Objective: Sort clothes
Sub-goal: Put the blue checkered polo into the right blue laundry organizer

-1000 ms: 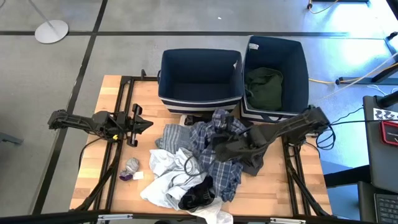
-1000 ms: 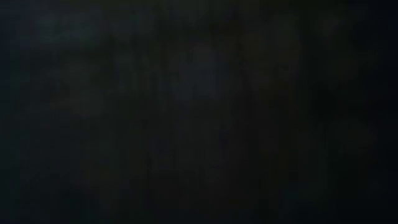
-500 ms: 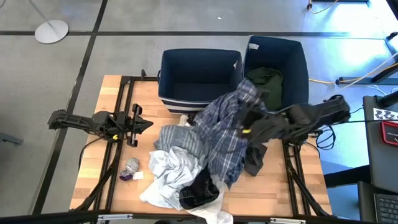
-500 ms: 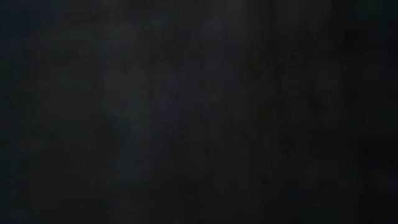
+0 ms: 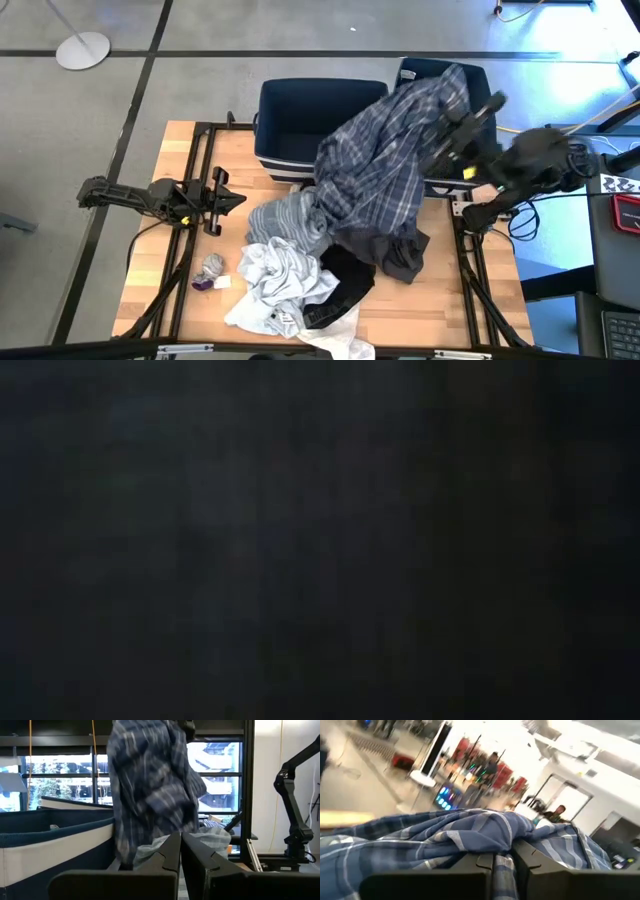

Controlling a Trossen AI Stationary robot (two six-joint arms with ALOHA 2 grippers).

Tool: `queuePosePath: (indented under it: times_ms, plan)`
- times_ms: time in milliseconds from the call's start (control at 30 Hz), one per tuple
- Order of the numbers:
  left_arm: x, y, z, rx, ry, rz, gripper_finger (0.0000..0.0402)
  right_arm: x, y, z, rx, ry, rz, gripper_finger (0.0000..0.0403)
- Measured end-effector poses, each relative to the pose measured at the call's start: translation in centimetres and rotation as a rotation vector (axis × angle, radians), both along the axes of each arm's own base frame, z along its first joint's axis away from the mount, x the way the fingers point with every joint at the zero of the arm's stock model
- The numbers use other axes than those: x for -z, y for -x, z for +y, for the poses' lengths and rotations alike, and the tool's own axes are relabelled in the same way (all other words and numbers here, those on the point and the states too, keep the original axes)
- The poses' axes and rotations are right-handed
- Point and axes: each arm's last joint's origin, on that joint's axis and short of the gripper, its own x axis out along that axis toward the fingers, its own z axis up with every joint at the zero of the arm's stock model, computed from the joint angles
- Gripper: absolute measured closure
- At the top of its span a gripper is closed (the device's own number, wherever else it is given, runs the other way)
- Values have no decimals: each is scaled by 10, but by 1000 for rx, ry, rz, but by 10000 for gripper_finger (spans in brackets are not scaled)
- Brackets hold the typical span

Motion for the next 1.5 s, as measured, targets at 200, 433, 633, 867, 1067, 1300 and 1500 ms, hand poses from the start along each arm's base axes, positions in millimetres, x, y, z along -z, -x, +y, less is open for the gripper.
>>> queuePosePath:
  times_ms: [200,433,633,867,1067,1300,1500]
  plan:
    - [0,0,0,0,-1,0,398,-32,13,-5,55,96,-102,376]
    - [0,0,0,-1,-2,-1,398,-48,26,-10,103,192,-128,375]
    - [0,0,0,-1,-3,-1,398,-51,37,-15,129,162,-141,375]
    - [0,0,0,0,-1,0,398,-38,32,-32,257,132,-29,374]
    - [0,0,0,-5,-15,0,398,-14,28,-59,476,73,111,374]
    - [0,0,0,-5,-15,0,398,27,26,-87,478,-52,166,374]
    - [0,0,0,-4,-14,0,398,58,22,-117,432,-273,264,374]
